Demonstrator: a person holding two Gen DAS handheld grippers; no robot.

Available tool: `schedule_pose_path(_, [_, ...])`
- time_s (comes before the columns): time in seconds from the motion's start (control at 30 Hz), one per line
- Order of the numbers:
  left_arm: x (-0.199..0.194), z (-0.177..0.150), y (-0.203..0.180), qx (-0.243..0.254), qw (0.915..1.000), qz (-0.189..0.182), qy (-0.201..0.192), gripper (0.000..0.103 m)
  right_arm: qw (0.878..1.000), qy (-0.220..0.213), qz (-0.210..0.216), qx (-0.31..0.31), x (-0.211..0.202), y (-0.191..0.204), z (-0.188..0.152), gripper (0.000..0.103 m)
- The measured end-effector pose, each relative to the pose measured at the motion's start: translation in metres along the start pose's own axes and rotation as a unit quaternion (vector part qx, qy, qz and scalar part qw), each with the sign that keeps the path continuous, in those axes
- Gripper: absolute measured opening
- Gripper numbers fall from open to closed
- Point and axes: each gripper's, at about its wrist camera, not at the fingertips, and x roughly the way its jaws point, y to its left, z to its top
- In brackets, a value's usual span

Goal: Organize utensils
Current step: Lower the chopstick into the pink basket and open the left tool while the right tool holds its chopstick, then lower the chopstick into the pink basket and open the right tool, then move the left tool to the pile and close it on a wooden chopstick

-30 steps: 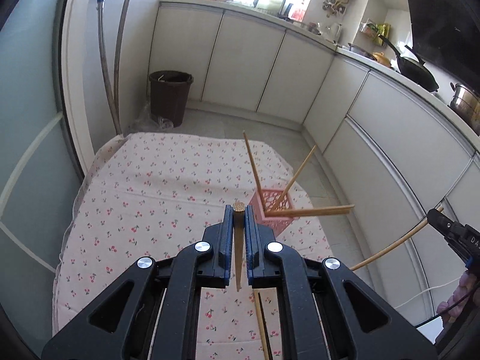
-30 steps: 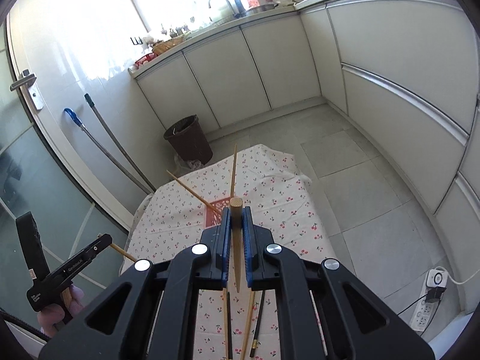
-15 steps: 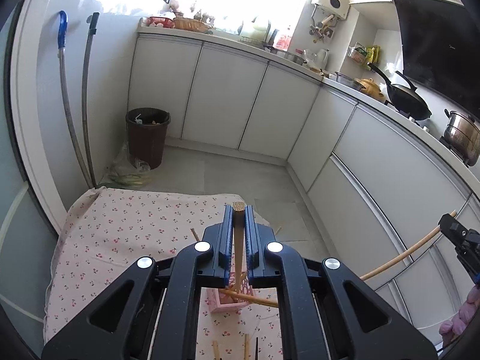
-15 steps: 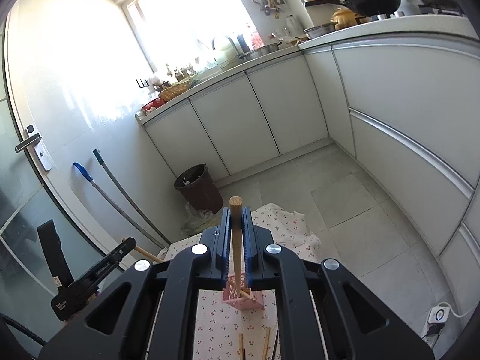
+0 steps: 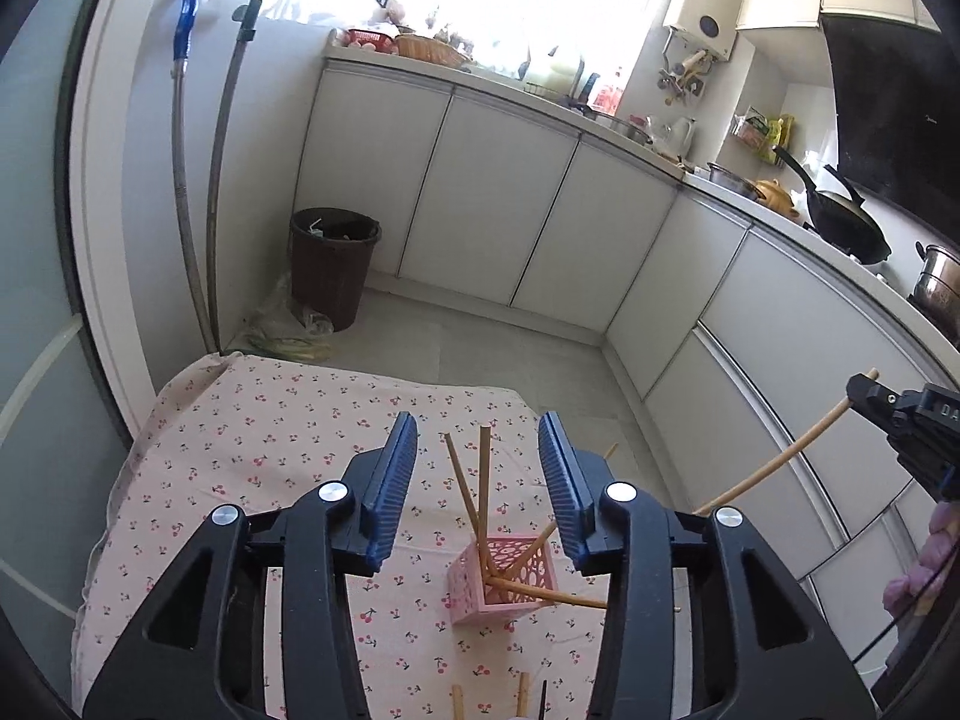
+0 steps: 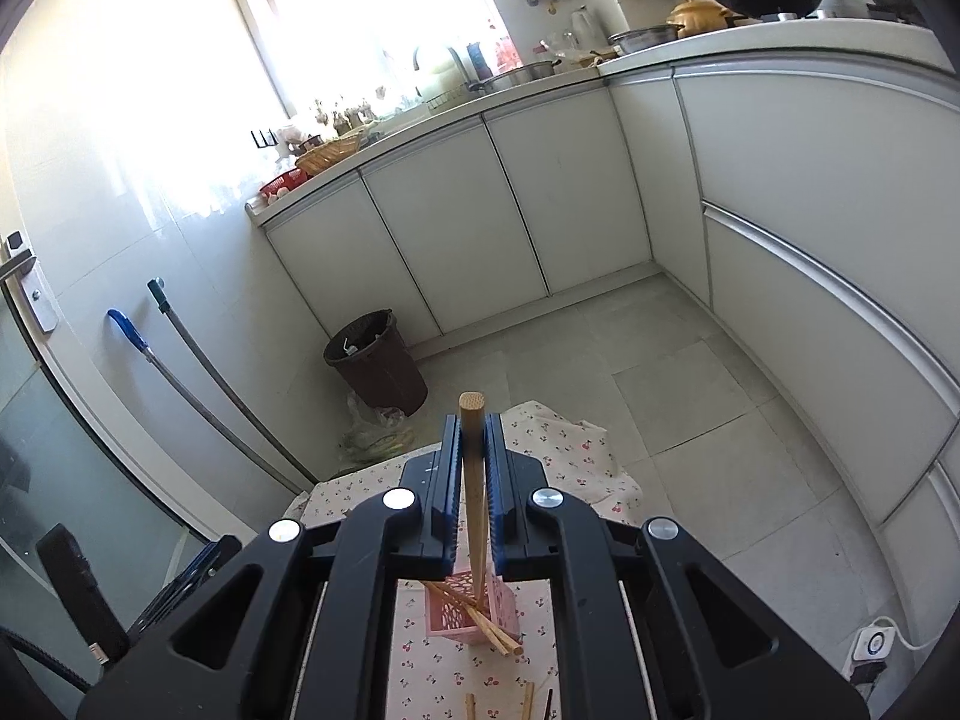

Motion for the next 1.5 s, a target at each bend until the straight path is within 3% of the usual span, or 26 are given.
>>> schedule_pose_path(0.3, [0.025,-0.012,0.022,-0.014,0.9988,0.006,0.047,0.044,1.0,0.024,0.006,-0.004,0.057,0.027,-0.029,0.008])
schedule_pose_path(0.43, [0.037,-0.02,0.02,0.001,0.9982,0.018,0.058,0.044,0.998,0.053,0.024,0.007,0.083,0.03,-0.057,0.016])
schedule_pose_path(0.6, [0.038,-0.027,0.014,0.019,0.9974,0.017,0.067,0.045,0.998,0.055,0.0,-0.03,0.068,0.034,-0.069,0.02])
schedule_pose_path(0.7, [0.03,-0.03,0.004,0.034,0.9975,0.014,0.061,0.049,0.997,0.055,-0.023,-0.056,0.054,0.034,-0.077,0.028])
schedule_pose_path(0.83, [0.02,-0.037,-0.009,0.054,0.9968,0.012,0.057,0.061,0.993,0.055,-0.054,-0.087,0.036,0.032,-0.093,0.029])
schedule_pose_path(1.1, [0.012,-0.073,-0.025,0.098,0.9915,0.026,0.082,0.072,0.985,0.07,-0.12,-0.107,0.019,0.006,-0.138,0.049])
schedule_pose_path(1.23, [0.014,-0.094,-0.026,0.115,0.9869,0.033,0.108,0.079,0.98,0.081,-0.152,-0.098,0.016,-0.014,-0.157,0.053])
schedule_pose_path(1.4, [0.021,-0.123,-0.024,0.122,0.9801,0.039,0.151,0.093,0.976,0.11,-0.168,-0.089,0.016,-0.037,-0.186,0.078])
schedule_pose_path(1.5, [0.033,-0.143,-0.018,0.114,0.9724,0.034,0.201,0.096,0.965,0.152,-0.188,-0.101,0.025,-0.047,-0.205,0.088])
